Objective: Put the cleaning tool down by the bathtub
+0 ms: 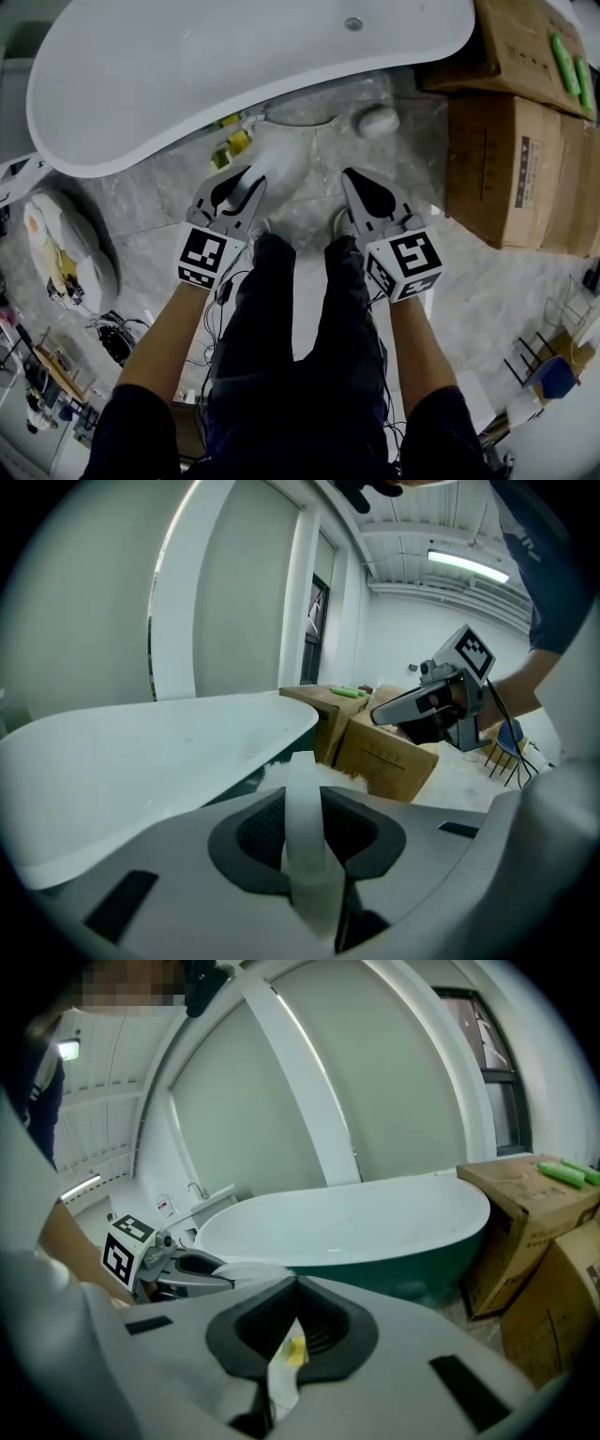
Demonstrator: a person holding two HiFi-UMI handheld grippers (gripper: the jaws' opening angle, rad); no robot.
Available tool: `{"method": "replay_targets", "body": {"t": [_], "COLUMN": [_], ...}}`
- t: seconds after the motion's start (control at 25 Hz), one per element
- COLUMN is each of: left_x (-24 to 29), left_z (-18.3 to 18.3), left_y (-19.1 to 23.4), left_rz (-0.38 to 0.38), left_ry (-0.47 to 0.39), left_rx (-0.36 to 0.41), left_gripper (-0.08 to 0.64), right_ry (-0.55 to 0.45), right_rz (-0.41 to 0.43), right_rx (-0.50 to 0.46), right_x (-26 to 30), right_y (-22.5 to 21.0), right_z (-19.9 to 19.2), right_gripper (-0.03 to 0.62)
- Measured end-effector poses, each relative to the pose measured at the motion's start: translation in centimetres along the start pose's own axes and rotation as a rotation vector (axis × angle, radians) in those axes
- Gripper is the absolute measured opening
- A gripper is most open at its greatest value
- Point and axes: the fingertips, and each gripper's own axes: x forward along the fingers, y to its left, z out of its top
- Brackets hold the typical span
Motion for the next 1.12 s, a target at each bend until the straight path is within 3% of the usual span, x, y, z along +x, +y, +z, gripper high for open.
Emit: {"method": "replay_targets", "body": {"t": [0.28,0.6,0.92,1.12], "left_x": [9.2,18.2,26.1,30.1], "left_z": [-7.7,-17.5,-28.6,-33.7], "left_y": [-0.3,0.2,2.1,2.1], "left_rz": [-0.027,-0.052,-0.034,-0.029], "left_ry": [0.091,0.171,0.235,0.262], "left_rx": [0.043,0.069,0.046,0.026], "left_gripper": [0.108,0.109,0.109,0.109], "right_ry": [0.030,0.038,0.024,0.027], "right_rz": [-0.011,0.016,0.067,0.092], "right_rx": [0.012,-0.022,-0.089,-0.097], "right_x": [3.8,8.6,13.2,15.7], "right_y": [-5.3,-9.8,-13.8,-15.0], "right_z": [-7.8,-14.2,-19.1,-22.1], "right_gripper": [0.005,0.005,0.005,0.005]}}
